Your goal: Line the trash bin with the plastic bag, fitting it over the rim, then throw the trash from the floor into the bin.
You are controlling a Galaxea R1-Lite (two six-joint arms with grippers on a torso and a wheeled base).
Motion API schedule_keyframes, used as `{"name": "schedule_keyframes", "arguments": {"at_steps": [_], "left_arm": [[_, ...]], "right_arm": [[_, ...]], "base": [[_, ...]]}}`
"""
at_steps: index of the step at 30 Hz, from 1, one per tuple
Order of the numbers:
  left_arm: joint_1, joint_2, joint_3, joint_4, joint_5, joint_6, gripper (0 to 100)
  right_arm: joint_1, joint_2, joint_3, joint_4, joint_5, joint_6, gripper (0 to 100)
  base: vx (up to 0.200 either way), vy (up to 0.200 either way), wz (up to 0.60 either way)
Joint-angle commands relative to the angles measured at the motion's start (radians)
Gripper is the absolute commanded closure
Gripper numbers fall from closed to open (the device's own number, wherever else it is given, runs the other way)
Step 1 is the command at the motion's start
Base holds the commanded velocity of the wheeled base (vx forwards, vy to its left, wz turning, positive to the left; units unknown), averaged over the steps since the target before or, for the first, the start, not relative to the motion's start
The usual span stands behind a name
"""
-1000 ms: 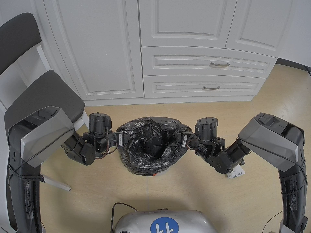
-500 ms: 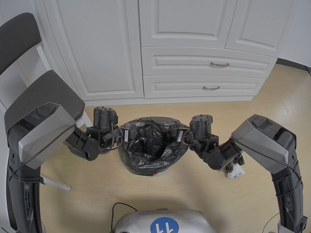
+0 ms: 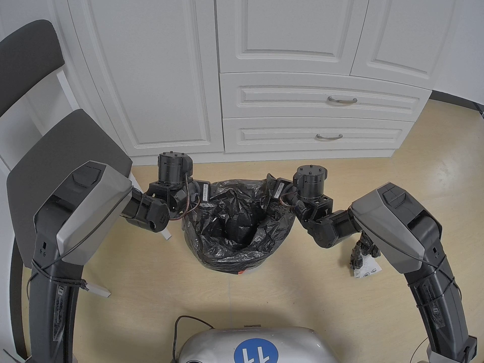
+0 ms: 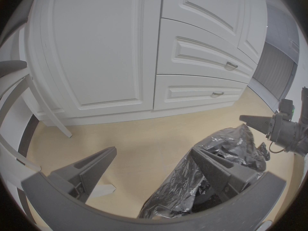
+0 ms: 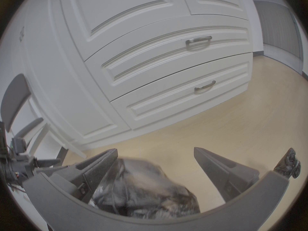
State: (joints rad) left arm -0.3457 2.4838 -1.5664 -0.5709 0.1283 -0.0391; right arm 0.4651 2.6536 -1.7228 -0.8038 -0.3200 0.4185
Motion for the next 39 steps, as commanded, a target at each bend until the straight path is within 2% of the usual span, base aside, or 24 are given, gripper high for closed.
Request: {"name": "schedule_keyframes", "arguments": {"at_steps": [1, 4, 7, 9, 10, 13, 17, 20, 22, 24, 25, 26, 27, 28, 32, 39], "left_arm": [[0.017, 0.064, -0.069, 0.006, 0.017, -0.001, 0], [0.027, 0.072, -0.086, 0.006, 0.017, -0.001, 0], [0.044, 0.118, -0.178, 0.006, 0.033, -0.004, 0], [0.047, 0.124, -0.192, 0.006, 0.04, -0.004, 0], [0.053, 0.162, -0.274, 0.008, 0.073, -0.008, 0], [0.057, 0.182, -0.34, 0.016, 0.091, -0.027, 0], [0.057, 0.145, -0.331, 0.065, 0.091, -0.056, 0], [0.045, 0.066, -0.258, 0.1, 0.076, -0.065, 0], [0.024, -0.02, -0.178, 0.135, 0.001, -0.064, 0], [0.002, -0.088, -0.133, 0.175, -0.124, -0.062, 0], [0.001, -0.092, -0.132, 0.178, -0.133, -0.062, 0], [-0.007, -0.125, -0.133, 0.236, -0.231, -0.044, 0], [-0.007, -0.125, -0.133, 0.236, -0.231, -0.044, 0], [-0.009, -0.125, -0.158, 0.302, -0.305, 0.015, 0], [-0.009, -0.072, -0.19, 0.345, -0.337, 0.137, 0], [-0.016, 0.017, -0.227, 0.344, -0.337, 0.156, 0]], "right_arm": [[-0.02, 0.06, -0.066, -0.002, -0.002, 0.023, 0], [-0.022, 0.066, -0.067, -0.011, -0.004, 0.025, 0], [-0.022, 0.055, -0.06, -0.077, -0.004, 0.025, 0], [-0.022, 0.054, -0.058, -0.083, -0.004, 0.025, 0], [-0.022, 0.034, -0.037, -0.097, -0.004, 0.025, 0], [-0.016, -0.008, 0.019, -0.098, -0.004, 0.022, 0], [-0.02, -0.069, 0.095, -0.078, 0.013, 0.016, 0], [-0.036, -0.103, 0.137, -0.057, 0.064, 0.019, 0], [-0.06, -0.132, 0.169, -0.021, 0.09, 0.017, 0], [-0.077, -0.172, 0.193, 0.057, 0.099, 0.016, 0], [-0.077, -0.175, 0.195, 0.063, 0.101, 0.016, 0], [-0.088, -0.224, 0.213, 0.161, 0.116, 0.016, 0], [-0.088, -0.224, 0.213, 0.161, 0.116, 0.016, 0], [-0.098, -0.27, 0.241, 0.247, 0.15, 0.019, 0], [-0.103, -0.311, 0.284, 0.295, 0.208, 0.02, 0], [-0.105, -0.302, 0.293, 0.302, 0.211, 0.009, 0]], "base": [[0.0, 0.0, 0.0], [0.0, 0.0, 0.0], [0.0, 0.0, 0.0], [0.0, 0.0, 0.0], [0.0, 0.0, 0.0], [0.0, 0.0, 0.0], [0.0, 0.0, 0.0], [0.0, 0.0, 0.0], [0.0, 0.0, 0.0], [0.0, 0.0, 0.0], [0.0, 0.0, 0.0], [0.0, 0.0, 0.0], [0.0, 0.0, 0.0], [0.0, 0.0, 0.0], [0.0, 0.0, 0.0], [0.0, 0.0, 0.0]]}}
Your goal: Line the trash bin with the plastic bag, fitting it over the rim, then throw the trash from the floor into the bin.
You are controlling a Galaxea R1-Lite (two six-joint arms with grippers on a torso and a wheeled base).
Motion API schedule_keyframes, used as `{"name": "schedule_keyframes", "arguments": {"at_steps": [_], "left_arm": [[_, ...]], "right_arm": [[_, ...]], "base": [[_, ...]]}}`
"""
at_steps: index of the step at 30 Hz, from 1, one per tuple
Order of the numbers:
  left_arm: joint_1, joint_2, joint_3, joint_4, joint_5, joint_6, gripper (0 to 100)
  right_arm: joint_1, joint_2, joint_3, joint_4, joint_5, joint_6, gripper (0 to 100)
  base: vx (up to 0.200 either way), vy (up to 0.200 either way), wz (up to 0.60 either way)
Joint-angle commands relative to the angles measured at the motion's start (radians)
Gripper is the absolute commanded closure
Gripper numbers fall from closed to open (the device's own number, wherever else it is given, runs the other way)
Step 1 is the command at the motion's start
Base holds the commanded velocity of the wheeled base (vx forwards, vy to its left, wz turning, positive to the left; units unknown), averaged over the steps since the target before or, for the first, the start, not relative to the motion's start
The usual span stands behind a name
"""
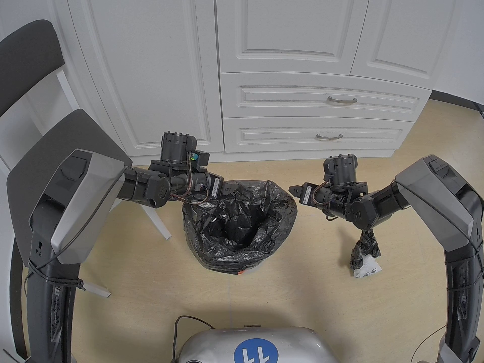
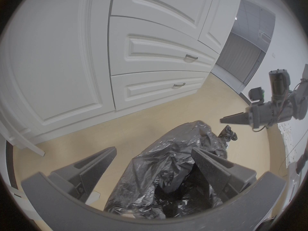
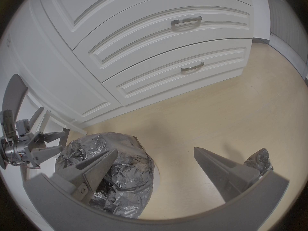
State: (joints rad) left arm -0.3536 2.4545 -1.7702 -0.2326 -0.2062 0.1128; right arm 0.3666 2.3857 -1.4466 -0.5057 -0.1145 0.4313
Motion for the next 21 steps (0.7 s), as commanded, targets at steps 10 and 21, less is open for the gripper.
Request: {"name": "schedule_keyframes", "arguments": {"at_steps": [10, 21], "left_arm": [[-0.01, 0.12, -0.074, -0.014, 0.005, 0.004, 0], [-0.008, 0.07, -0.067, -0.06, 0.004, -0.005, 100]], "right_arm": [[-0.006, -0.022, 0.017, -0.005, 0.006, -0.003, 0], [-0.006, -0.019, 0.015, -0.01, 0.006, -0.003, 0]], "base": [[0.0, 0.0, 0.0], [0.0, 0.0, 0.0]]}}
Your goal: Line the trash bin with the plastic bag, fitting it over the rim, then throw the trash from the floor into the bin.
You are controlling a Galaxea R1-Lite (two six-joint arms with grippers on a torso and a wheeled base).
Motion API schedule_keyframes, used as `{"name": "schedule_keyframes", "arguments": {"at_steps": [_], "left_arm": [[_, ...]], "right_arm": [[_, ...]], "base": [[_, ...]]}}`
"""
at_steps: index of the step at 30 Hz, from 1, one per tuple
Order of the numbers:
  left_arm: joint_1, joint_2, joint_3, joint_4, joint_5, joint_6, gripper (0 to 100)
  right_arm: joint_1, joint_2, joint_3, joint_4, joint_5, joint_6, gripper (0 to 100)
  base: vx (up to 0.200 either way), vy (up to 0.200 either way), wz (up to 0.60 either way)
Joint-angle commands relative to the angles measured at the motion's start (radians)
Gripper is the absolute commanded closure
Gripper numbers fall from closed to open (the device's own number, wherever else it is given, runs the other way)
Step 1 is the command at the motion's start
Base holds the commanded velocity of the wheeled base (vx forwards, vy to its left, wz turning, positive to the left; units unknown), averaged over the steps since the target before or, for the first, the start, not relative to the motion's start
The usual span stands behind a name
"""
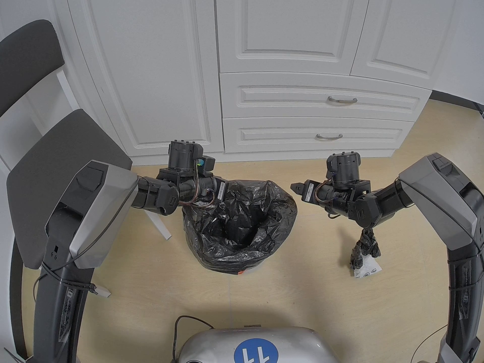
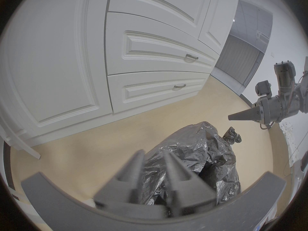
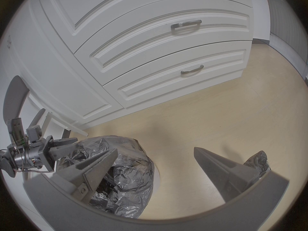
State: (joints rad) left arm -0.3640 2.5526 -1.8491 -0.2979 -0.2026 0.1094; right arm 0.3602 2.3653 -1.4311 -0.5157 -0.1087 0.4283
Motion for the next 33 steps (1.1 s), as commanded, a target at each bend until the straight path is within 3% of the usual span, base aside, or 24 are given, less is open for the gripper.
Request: {"name": "schedule_keyframes", "arguments": {"at_steps": [1, 17, 18, 33], "left_arm": [[0.002, -0.034, 0.013, 0.006, 0.0, -0.002, 100], [0.022, 0.012, -0.041, -0.017, 0.002, 0.007, 100], [0.022, 0.017, -0.053, -0.009, 0.0, 0.004, 0], [-0.013, 0.109, -0.104, -0.018, 0.003, 0.0, 0]], "right_arm": [[0.0, 0.002, 0.0, 0.0, 0.0, 0.0, 0], [-0.001, 0.005, -0.005, -0.001, 0.0, 0.0, 0], [-0.001, 0.008, -0.005, -0.001, 0.0, 0.0, 0], [-0.001, 0.011, -0.005, -0.001, 0.0, 0.0, 0]], "base": [[0.0, 0.0, 0.0], [0.0, 0.0, 0.0], [0.0, 0.0, 0.0], [0.0, 0.0, 0.0]]}}
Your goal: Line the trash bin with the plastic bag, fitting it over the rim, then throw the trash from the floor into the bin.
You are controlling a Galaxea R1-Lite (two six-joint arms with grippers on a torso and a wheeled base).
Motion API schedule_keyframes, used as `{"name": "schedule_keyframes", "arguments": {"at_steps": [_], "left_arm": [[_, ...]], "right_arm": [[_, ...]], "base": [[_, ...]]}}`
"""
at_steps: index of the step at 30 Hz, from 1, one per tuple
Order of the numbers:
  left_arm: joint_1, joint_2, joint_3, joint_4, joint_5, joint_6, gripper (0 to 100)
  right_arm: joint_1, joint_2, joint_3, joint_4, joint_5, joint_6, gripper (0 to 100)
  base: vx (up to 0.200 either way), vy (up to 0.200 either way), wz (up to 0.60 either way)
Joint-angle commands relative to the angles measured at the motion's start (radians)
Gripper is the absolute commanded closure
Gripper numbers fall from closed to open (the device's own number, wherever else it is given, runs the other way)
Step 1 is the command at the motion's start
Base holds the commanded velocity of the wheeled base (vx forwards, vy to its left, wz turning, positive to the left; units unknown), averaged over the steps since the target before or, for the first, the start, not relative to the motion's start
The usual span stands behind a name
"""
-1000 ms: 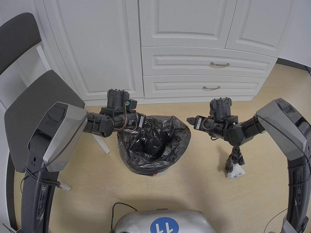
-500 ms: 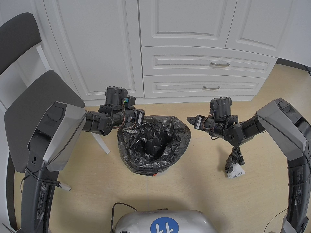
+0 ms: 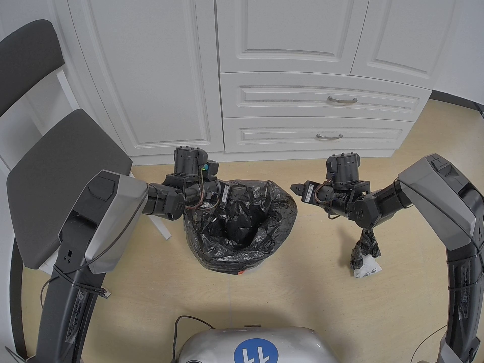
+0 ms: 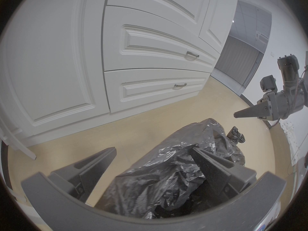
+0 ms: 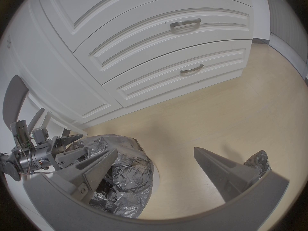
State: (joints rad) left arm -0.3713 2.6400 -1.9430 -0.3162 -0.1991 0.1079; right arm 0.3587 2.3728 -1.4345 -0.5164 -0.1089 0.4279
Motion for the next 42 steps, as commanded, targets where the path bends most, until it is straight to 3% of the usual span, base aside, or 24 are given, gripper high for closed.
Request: {"name": "schedule_keyframes", "arguments": {"at_steps": [1, 2, 17, 26, 35, 41, 42], "left_arm": [[-0.005, 0.02, -0.01, -0.001, 0.0, 0.003, 0], [-0.005, 0.018, -0.01, -0.001, 0.0, 0.001, 100], [-0.001, -0.021, -0.004, -0.001, 0.001, 0.0, 100], [0.003, -0.046, -0.024, -0.141, 0.064, -0.059, 100], [0.002, 0.003, -0.033, -0.153, 0.07, -0.059, 100], [0.003, 0.057, -0.057, -0.144, 0.116, -0.053, 100], [0.003, 0.057, -0.057, -0.144, 0.116, -0.053, 0]], "right_arm": [[0.0, 0.003, -0.001, -0.001, 0.0, 0.0, 0], [0.0, 0.003, -0.003, -0.001, 0.0, 0.0, 0], [0.0, 0.003, -0.006, -0.001, -0.002, 0.0, 0], [0.009, 0.011, -0.007, -0.016, -0.003, 0.002, 0], [0.012, 0.017, 0.002, -0.054, -0.006, 0.0, 0], [0.014, 0.019, 0.003, -0.057, -0.006, 0.0, 0], [0.014, 0.019, 0.003, -0.057, -0.006, 0.0, 0]], "base": [[0.0, 0.0, 0.0], [0.0, 0.0, 0.0], [0.0, 0.0, 0.0], [0.0, 0.0, 0.0], [0.0, 0.0, 0.0], [0.0, 0.0, 0.0], [0.0, 0.0, 0.0]]}}
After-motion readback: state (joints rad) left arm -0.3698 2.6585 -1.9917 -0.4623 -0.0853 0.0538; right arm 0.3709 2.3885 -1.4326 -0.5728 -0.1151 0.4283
